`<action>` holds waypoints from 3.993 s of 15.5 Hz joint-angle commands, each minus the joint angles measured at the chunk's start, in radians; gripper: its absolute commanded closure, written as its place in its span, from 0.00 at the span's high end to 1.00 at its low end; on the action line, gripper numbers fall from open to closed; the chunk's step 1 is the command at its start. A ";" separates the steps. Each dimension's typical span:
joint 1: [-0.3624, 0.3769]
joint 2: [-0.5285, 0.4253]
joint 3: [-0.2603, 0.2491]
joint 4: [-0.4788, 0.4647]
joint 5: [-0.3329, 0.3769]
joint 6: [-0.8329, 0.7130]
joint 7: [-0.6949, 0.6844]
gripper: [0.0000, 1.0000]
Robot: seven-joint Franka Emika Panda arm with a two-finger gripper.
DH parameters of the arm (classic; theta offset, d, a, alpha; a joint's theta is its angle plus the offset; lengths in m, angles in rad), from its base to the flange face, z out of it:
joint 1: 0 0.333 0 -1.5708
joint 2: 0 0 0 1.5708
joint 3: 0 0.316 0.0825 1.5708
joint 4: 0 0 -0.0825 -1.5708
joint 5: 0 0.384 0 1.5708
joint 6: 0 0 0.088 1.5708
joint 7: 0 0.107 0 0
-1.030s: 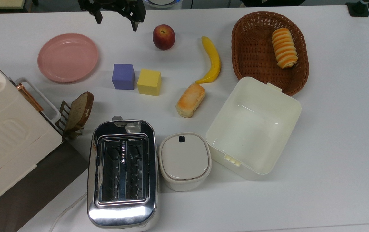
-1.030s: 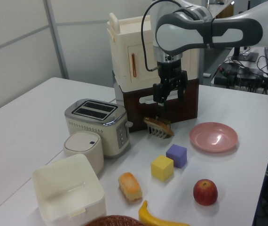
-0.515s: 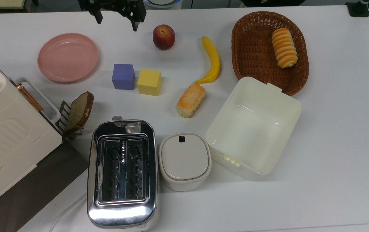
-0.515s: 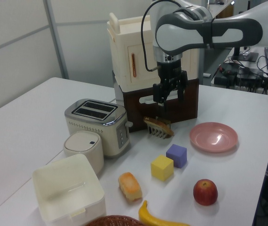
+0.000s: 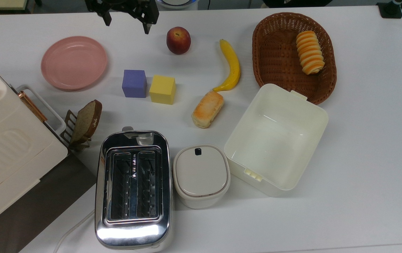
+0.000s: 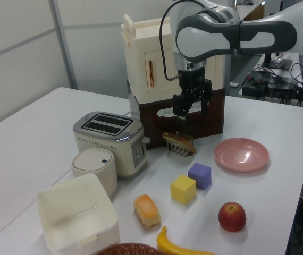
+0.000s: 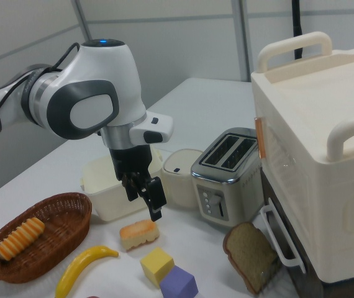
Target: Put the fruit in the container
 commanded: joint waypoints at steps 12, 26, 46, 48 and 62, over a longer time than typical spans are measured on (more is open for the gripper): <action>0.001 -0.007 -0.006 0.003 0.015 -0.018 -0.029 1.00; 0.059 -0.023 0.008 -0.104 -0.010 -0.110 -0.121 1.00; 0.068 -0.174 0.195 -0.785 -0.048 0.452 -0.094 1.00; 0.068 -0.165 0.220 -0.824 -0.101 0.494 -0.028 1.00; 0.065 -0.141 0.174 -0.391 -0.025 0.154 -0.051 0.14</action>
